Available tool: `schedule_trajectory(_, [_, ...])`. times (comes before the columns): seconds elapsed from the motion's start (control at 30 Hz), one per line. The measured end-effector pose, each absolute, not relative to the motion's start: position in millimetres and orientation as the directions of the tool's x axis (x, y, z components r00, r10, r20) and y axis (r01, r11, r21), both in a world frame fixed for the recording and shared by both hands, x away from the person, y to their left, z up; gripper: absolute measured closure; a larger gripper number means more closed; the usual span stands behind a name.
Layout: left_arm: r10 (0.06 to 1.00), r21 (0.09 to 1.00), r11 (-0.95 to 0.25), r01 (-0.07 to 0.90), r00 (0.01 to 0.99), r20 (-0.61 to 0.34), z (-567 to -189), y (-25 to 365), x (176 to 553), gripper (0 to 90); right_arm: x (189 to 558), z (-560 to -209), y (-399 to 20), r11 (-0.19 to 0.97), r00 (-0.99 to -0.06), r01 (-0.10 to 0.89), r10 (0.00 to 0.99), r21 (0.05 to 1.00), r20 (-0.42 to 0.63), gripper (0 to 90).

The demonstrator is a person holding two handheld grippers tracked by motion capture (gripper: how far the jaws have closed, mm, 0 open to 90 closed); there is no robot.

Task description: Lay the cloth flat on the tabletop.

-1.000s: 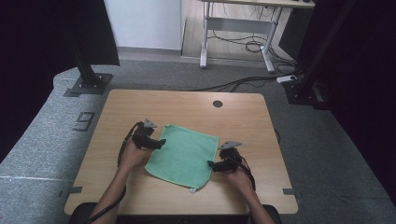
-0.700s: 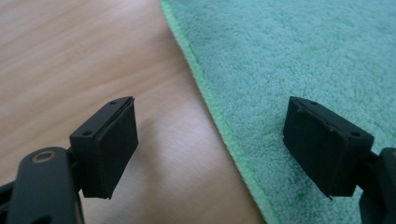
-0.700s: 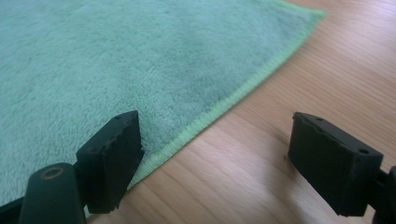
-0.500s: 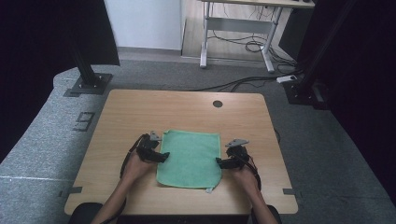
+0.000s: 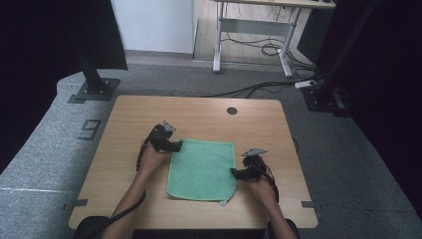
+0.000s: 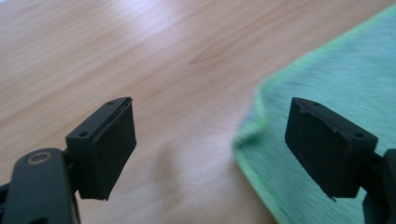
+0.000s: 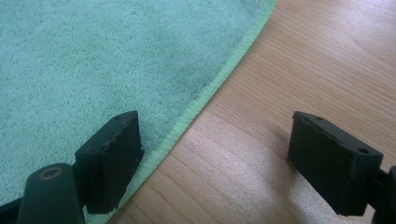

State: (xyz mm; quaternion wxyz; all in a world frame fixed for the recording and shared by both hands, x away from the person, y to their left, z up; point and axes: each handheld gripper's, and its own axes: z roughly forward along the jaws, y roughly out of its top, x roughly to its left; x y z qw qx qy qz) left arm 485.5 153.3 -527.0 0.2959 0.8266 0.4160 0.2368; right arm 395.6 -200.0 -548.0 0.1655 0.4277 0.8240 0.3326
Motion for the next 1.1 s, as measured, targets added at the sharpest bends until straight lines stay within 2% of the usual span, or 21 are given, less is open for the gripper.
schedule_trajectory(0.23, [0.862, 0.664, -0.453, 0.595, 0.481, 0.157, -538.0, 161.5, 501.5, 16.6, 395.7, -548.5, -200.5, 0.411, -0.582, 0.592, 0.813, 0.693, 0.015, 16.7])
schedule_trajectory(0.43, [0.889, 0.682, -0.403, 0.610, 0.438, 0.133, -539.7, 168.7, 508.1, 15.9, 395.4, -548.6, -200.8, 0.410, -0.582, 0.591, 0.813, 0.694, 0.015, 16.7])
schedule_trajectory(0.63, [0.893, 0.683, -0.386, 0.619, 0.436, 0.110, -542.5, 171.4, 511.4, 16.1, 395.4, -548.8, -201.0, 0.411, -0.583, 0.590, 0.812, 0.695, 0.015, 16.6])
schedule_trajectory(0.73, [0.906, 0.691, -0.340, 0.638, 0.420, 0.059, -545.0, 176.4, 513.6, 15.7, 395.3, -549.0, -201.1, 0.410, -0.584, 0.588, 0.812, 0.697, 0.015, 16.6])
schedule_trajectory(0.83, [0.901, 0.693, -0.365, 0.621, 0.422, 0.097, -542.4, 177.4, 510.7, 16.1, 395.1, -549.2, -201.3, 0.409, -0.584, 0.588, 0.812, 0.698, 0.016, 16.6])
schedule_trajectory(1.1, [0.862, 0.743, -0.363, 0.562, 0.505, 0.039, -512.6, 176.1, 474.0, 12.2, 395.0, -549.8, -201.4, 0.404, -0.580, 0.586, 0.815, 0.702, 0.015, 15.6])
